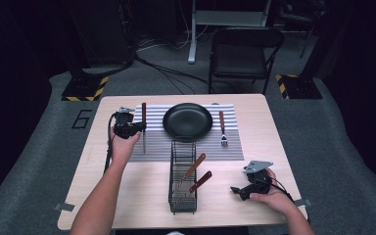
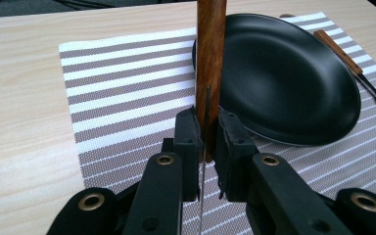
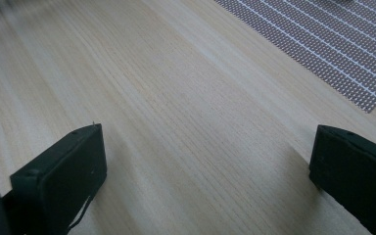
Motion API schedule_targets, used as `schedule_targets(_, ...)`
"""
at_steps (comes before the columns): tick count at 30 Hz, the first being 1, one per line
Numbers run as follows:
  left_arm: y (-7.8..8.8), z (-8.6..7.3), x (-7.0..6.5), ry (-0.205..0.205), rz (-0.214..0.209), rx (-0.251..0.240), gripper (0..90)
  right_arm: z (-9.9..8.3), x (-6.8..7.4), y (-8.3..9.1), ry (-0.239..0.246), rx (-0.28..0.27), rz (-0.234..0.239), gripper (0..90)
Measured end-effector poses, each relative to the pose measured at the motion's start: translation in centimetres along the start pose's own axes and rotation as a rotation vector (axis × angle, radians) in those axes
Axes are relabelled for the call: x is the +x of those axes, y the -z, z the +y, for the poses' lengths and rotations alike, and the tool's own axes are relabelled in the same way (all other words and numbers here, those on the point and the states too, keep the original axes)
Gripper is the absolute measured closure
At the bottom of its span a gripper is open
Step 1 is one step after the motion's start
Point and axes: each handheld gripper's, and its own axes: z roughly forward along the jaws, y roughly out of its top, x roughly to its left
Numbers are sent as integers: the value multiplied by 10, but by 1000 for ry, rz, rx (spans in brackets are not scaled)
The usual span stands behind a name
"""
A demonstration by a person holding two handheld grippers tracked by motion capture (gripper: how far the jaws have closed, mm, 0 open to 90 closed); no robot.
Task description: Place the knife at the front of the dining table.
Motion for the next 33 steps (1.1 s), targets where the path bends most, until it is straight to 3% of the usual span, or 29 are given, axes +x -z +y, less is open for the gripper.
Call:
schedule_targets(10, -17, 2, 8, 74, -15, 1, 806, 0, 0, 0, -1, 0, 0, 0)
schedule_targets(25, -38, -2, 17, 139, -16, -19, 806, 0, 0, 0, 0, 0, 0, 0)
schedule_targets(33, -49, -6, 25, 203, -28, -18, 806, 0, 0, 0, 0, 0, 0, 0)
